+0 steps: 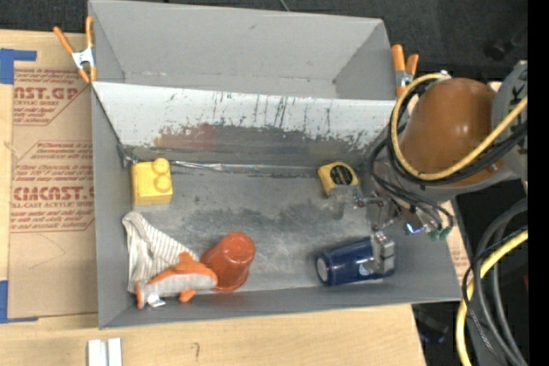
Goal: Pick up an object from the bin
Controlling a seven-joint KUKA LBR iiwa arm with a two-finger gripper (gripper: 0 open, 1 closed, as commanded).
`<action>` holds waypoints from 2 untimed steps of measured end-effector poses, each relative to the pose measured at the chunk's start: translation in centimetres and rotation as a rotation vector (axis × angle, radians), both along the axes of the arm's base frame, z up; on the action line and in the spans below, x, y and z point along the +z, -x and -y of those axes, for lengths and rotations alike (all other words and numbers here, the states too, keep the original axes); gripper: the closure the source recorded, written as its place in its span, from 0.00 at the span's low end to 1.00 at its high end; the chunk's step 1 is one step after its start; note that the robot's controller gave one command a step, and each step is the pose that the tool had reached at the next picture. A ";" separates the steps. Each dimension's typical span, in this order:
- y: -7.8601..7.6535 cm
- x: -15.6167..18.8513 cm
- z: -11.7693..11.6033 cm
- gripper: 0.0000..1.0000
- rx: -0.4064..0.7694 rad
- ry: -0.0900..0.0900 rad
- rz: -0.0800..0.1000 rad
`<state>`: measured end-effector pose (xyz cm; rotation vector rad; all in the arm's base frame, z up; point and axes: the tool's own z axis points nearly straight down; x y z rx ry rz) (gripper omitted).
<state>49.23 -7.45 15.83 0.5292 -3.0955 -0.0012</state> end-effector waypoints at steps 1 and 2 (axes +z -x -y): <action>0.3 -2.5 -0.7 0.00 -0.044 -0.001 0.002; 0.5 -8.9 -2.6 1.00 0.344 -0.002 0.001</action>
Offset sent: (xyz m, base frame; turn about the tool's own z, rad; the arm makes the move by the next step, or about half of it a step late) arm -0.0045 0.0249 -0.0883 -0.3447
